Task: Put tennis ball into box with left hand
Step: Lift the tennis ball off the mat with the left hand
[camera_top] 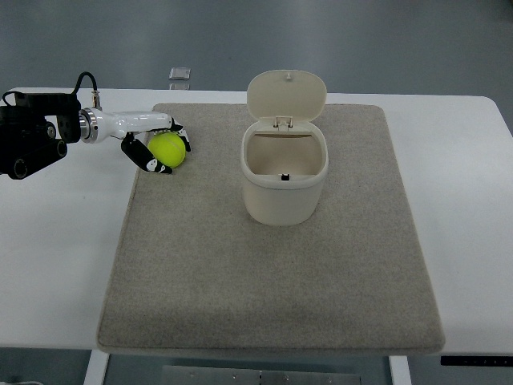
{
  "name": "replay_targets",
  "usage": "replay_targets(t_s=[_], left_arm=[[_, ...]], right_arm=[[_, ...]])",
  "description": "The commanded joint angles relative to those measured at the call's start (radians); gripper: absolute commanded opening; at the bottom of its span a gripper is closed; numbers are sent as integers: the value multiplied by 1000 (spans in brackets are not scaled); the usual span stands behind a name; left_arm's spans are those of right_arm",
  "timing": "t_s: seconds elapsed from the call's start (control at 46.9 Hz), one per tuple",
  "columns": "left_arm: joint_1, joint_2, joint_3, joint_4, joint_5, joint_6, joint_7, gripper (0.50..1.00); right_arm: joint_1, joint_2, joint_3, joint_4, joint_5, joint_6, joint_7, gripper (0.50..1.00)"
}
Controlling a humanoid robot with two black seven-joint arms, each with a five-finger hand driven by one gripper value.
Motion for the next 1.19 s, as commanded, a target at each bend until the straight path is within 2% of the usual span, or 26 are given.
replay_targets(t_s=[0.0, 0.171, 0.299, 0.683, 0.917, 1.173], left_arm=[[9, -1, -29, 1, -49, -12, 0, 500], [43, -1, -48, -5, -75, -18, 0, 500], [73, 1, -95, -2, -118, -76, 0, 500], [156, 33, -298, 6, -423, -383, 0, 500], [228, 79, -429, -3, -446, -517, 0, 500], [280, 199, -551, -106, -439, -517, 0, 500]], right_arm=[[0, 0, 0, 0, 0, 0, 0, 903], [0, 0, 0, 0, 0, 0, 0, 903], [0, 0, 0, 0, 0, 0, 0, 901], [0, 0, 0, 0, 0, 0, 0, 903], [0, 0, 0, 0, 0, 0, 0, 903], [0, 0, 0, 0, 0, 0, 0, 903]])
